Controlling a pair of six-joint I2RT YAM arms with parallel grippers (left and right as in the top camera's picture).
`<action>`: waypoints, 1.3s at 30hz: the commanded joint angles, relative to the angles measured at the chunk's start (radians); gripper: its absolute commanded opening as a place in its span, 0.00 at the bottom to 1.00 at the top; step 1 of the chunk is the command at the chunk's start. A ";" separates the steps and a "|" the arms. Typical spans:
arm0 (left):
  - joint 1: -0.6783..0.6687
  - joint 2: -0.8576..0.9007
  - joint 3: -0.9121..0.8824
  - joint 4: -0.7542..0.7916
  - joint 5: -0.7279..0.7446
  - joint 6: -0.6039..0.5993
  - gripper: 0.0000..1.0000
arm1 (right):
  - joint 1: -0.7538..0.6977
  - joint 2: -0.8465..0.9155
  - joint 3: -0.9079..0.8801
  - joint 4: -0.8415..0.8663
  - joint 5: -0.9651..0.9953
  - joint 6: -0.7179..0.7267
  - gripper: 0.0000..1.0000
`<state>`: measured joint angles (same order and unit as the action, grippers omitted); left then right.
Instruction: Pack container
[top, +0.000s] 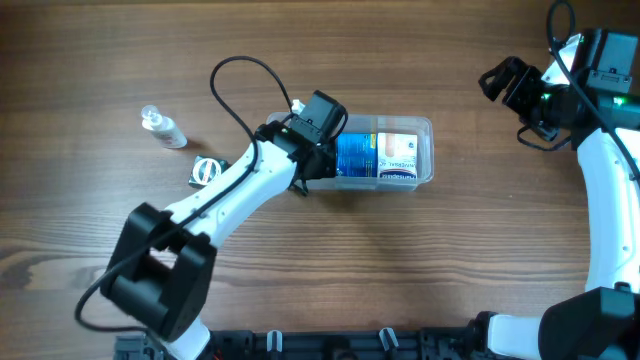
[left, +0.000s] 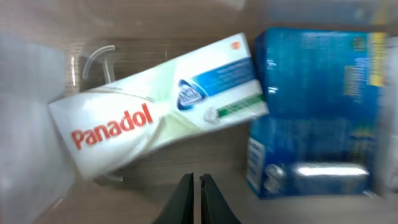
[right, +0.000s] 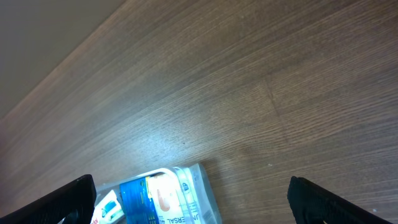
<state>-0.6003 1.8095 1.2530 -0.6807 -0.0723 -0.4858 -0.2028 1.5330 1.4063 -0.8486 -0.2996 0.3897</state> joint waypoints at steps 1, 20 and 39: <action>0.021 0.061 -0.003 0.003 0.005 -0.023 0.06 | 0.000 -0.024 0.002 0.004 -0.016 0.006 1.00; 0.093 0.085 -0.003 0.128 -0.003 0.022 0.08 | 0.000 -0.024 0.002 0.004 -0.016 0.006 1.00; 0.074 -0.070 -0.002 0.112 0.050 0.033 0.33 | 0.000 -0.024 0.002 0.004 -0.016 0.006 1.00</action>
<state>-0.5217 1.8420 1.2518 -0.5602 -0.0349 -0.4576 -0.2028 1.5330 1.4063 -0.8486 -0.3000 0.3897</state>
